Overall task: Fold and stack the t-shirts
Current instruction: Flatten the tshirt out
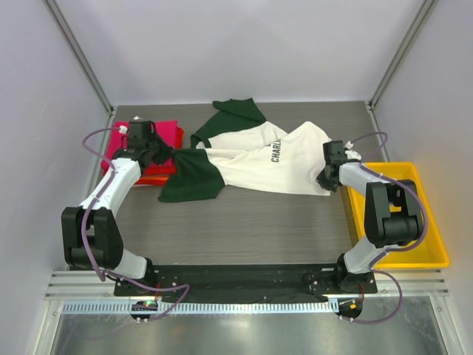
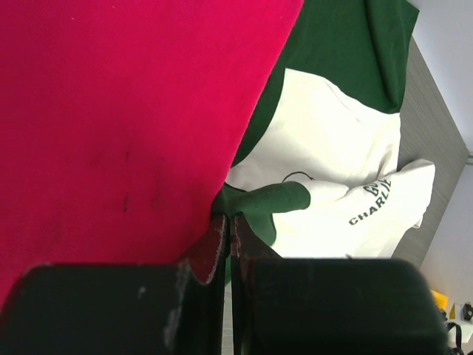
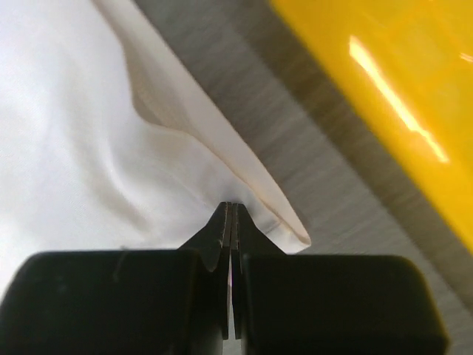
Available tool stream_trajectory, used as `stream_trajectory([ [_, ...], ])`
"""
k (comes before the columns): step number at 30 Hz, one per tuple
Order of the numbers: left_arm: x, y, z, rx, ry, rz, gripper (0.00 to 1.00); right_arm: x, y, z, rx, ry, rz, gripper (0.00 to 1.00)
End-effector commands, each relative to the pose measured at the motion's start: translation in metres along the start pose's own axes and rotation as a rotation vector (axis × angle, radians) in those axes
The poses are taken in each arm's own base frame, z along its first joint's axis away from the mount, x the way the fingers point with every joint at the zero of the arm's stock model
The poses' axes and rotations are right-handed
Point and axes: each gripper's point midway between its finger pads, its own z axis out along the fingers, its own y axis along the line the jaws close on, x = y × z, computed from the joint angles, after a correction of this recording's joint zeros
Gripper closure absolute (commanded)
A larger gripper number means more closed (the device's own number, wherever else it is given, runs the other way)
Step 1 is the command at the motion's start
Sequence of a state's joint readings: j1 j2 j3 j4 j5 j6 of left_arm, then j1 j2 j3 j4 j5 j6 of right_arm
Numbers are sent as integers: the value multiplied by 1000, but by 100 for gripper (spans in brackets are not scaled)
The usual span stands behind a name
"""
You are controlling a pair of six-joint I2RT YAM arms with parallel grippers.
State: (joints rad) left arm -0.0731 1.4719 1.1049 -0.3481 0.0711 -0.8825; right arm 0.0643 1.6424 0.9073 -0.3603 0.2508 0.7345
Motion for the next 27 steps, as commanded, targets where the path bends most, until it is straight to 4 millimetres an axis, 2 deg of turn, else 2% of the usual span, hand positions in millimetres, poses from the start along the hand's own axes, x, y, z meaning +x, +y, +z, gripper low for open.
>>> stream_trajectory([
  [1, -21, -5, -12, 8, -68, -3, 100, 3, -65, -14, 239, -76, 52, 99],
  [3, -22, -3, -12, 1, -76, -8, 100, -1, -71, -26, 231, -106, 73, 99],
  [5, -23, -2, -11, -3, -77, -19, 100, 7, -79, -30, 243, -99, 92, 99],
  [9, -22, -1, -9, -3, -70, -24, 100, 6, -75, -41, 183, -119, 119, 99],
  [10, -21, -1, -9, 0, -64, -24, 100, 3, -62, -40, 119, -119, 113, 99],
  [12, -20, -4, -9, 20, -62, -21, 100, 0, -49, -41, 58, -106, 66, 99],
  [14, -16, -4, -8, 25, -46, -21, 100, -9, -18, -46, -73, -96, 36, 99],
  [16, -15, -4, -7, 27, -39, -22, 100, -20, 1, -49, -129, -102, 18, 99],
  [19, -13, -5, -6, 33, -32, -20, 100, -26, 30, -47, -180, -88, -31, 99],
  [22, -14, -7, -6, 39, -34, -20, 100, -32, 51, -43, -199, -76, -49, 99],
  [23, -14, -5, -5, 34, -33, -20, 100, -27, 54, -34, -185, -53, -56, 99],
  [26, -15, -5, -6, 31, -39, -17, 100, -27, 68, -26, -185, -40, -67, 99],
  [27, -15, -4, -6, 29, -39, -15, 100, -21, 69, -16, -169, -19, -72, 99],
])
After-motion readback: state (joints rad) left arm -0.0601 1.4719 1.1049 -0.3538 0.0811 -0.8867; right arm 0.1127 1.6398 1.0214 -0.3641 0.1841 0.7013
